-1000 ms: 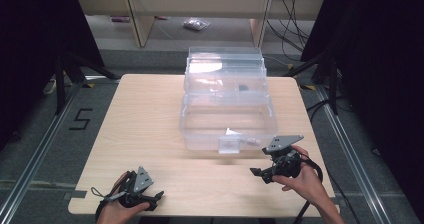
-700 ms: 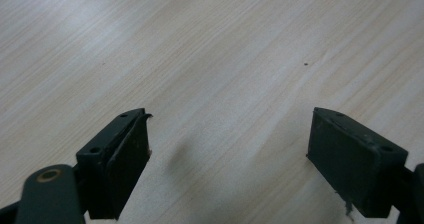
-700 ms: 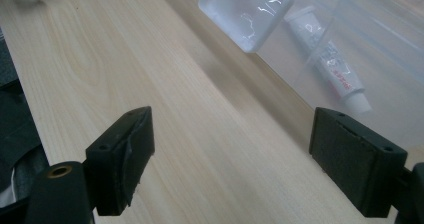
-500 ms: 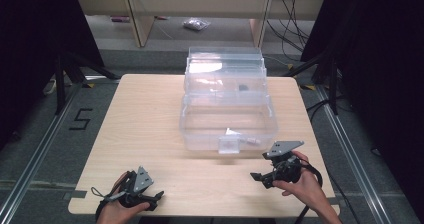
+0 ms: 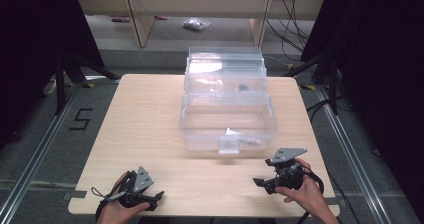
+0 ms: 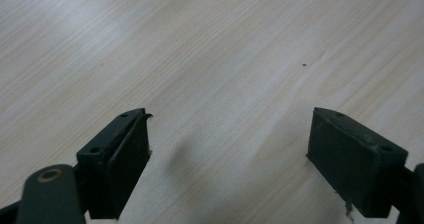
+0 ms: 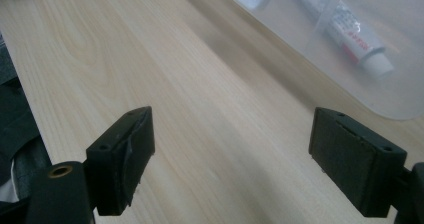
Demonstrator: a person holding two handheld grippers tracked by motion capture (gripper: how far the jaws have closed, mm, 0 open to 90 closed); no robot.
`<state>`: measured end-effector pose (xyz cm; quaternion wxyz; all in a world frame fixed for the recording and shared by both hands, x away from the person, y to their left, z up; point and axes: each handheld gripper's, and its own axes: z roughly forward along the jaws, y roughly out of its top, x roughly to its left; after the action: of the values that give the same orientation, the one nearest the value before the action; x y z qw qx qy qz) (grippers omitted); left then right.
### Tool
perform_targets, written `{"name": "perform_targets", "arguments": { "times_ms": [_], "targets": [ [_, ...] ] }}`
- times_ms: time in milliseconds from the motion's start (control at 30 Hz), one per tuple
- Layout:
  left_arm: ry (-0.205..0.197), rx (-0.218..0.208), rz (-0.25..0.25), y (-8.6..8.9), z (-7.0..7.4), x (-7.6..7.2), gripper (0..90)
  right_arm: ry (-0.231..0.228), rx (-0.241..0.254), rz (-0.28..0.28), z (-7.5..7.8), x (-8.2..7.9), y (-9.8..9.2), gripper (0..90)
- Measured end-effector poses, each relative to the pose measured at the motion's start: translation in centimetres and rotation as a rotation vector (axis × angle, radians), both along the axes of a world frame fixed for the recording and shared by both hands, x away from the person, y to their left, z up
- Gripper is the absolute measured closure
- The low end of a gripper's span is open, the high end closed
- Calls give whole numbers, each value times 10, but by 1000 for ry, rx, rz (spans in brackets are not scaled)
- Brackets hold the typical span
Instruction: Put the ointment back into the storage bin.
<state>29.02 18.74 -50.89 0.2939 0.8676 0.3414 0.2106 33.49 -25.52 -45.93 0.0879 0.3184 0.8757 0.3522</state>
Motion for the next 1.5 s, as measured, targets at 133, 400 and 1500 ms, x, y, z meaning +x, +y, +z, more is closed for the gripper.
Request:
{"name": "perform_targets", "arguments": {
  "times_ms": [133,400,1500],
  "targets": [
    [0,0,0,0,0,0,164,20,-19,6,-5,-1,-3,193],
    [1,-1,2,0,0,0,163,38,3,-19,-12,-9,-4,191],
    [1,1,0,0,0,0,162,56,-20,-110,-28,-31,-21,163]
  ]
}}
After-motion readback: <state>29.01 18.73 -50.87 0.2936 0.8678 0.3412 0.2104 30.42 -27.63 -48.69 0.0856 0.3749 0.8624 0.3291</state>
